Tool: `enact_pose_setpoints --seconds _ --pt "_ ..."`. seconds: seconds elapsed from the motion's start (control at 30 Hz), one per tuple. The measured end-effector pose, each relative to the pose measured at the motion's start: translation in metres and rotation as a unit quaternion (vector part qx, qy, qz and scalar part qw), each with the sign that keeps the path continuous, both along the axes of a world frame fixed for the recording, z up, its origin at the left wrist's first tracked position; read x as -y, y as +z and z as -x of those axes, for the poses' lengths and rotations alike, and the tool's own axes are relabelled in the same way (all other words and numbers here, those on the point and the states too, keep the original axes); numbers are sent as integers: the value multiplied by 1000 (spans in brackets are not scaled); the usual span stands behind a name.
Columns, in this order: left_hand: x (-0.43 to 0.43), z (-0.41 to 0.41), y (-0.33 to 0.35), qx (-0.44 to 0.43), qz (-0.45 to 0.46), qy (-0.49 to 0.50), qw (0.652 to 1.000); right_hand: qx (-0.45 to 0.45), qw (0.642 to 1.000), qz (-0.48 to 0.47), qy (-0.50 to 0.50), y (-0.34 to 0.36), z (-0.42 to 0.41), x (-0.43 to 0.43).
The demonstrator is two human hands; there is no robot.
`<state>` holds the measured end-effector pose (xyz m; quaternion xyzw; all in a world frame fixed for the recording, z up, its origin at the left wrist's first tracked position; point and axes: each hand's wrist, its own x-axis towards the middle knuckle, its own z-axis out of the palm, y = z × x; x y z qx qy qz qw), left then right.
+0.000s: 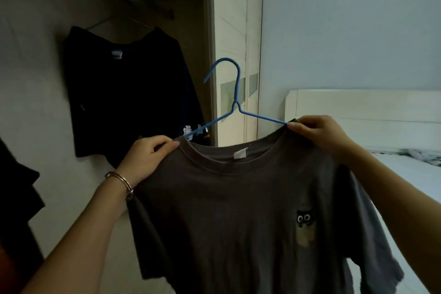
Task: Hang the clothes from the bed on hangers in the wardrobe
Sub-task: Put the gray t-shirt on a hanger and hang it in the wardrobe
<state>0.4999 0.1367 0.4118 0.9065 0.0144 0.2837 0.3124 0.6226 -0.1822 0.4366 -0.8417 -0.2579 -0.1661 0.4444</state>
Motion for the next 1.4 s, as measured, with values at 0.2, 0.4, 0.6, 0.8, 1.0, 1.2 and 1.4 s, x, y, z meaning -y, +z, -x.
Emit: enact_pose_setpoints --seconds 0.2,0.4,0.6,0.8,1.0,1.2,1.4 --pt "-34 -71 17 32 -31 31 999 -44 995 42 83 7 -93 -49" --pt "-75 -83 49 158 -23 129 979 -22 971 110 210 60 -139 -96" --pt "-126 -75 89 224 -47 248 941 75 951 207 215 96 -154 -159" --pt "-168 -79 131 234 -63 370 897 -15 949 95 299 131 -134 -228" --pt "-174 -83 129 189 -39 352 916 -214 881 -22 421 156 -123 -294" --pt "-161 -83 123 196 1 366 910 -329 764 -76 550 197 -93 -355" --pt "-127 -61 160 251 92 348 898 -257 731 -131 618 244 -56 -398"
